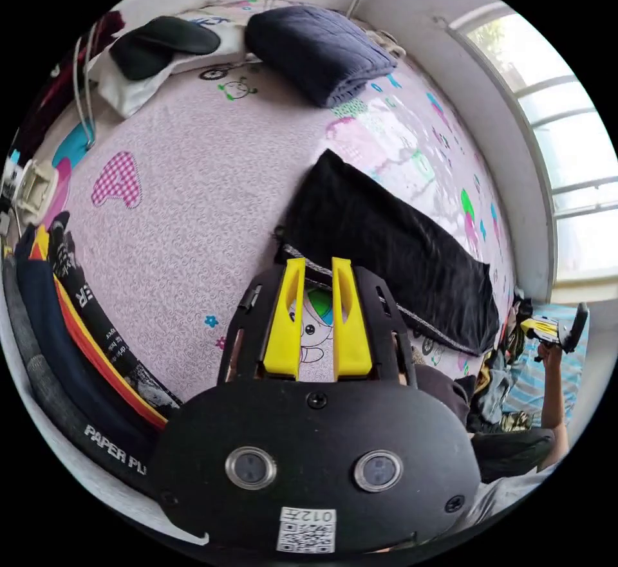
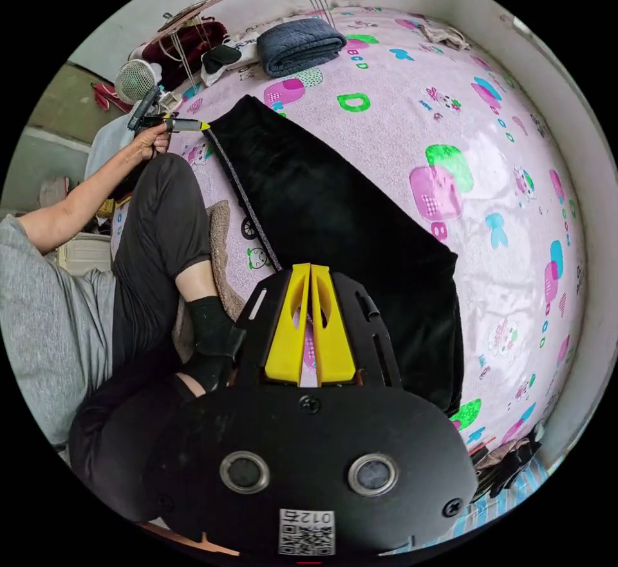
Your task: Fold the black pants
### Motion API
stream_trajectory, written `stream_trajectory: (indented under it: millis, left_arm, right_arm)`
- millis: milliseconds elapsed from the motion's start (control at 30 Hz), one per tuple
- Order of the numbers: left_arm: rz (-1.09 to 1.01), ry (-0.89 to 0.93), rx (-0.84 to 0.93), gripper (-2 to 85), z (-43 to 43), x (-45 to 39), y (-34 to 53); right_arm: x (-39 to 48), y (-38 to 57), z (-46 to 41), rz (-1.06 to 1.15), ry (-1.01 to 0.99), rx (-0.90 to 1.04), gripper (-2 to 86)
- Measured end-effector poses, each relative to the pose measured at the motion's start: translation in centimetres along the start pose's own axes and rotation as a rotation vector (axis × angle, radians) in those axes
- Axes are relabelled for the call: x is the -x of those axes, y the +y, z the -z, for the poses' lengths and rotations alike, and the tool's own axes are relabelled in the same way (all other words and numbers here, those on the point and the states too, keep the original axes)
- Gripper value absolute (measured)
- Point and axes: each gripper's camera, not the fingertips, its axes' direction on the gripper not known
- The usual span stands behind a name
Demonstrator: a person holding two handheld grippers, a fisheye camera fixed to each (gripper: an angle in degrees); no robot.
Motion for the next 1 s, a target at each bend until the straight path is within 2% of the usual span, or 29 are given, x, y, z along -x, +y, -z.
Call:
stream_trajectory:
  millis: [167, 233, 333, 400, 533, 667, 1000]
  left_arm:
    - [0.24, 0.223, -0.084, 9.3, -1.6, 8.2, 2.9]
    - [0.315, 0.244, -0.141, 10.3, -1.4, 10.2, 3.9]
    - [0.393, 0.182, -0.241, 11.6, -0.3, 12.8, 5.9]
    - [0.357, 0.25, -0.206, 12.0, -1.1, 13.9, 6.0]
    - [0.324, 0.313, -0.162, 12.7, -3.0, 15.9, 5.7]
    - [0.305, 0.327, -0.185, 11.9, -3.7, 18.3, 6.0]
    - [0.297, 0.382, -0.215, 7.1, -4.7, 24.1, 8.2]
  right_arm:
    - [8.4, -4.1, -5.2, 0.163, 0.068, -0.109, -0.9]
    - [13.1, -6.6, -10.3, 0.238, 0.085, -0.138, -0.9]
    - [17.5, -9.7, -17.6, 0.29, 0.035, -0.174, -0.7]
    - [19.0, -11.7, -22.2, 0.271, 0.043, -0.2, -0.2]
    - [19.8, -16.5, -30.7, 0.153, -0.089, -0.224, 3.6]
    - [19.9, -20.7, -34.4, 0.124, -0.108, -0.262, 5.6]
    - [18.8, -31.9, -43.7, 0.158, -0.162, -0.122, 8.5]
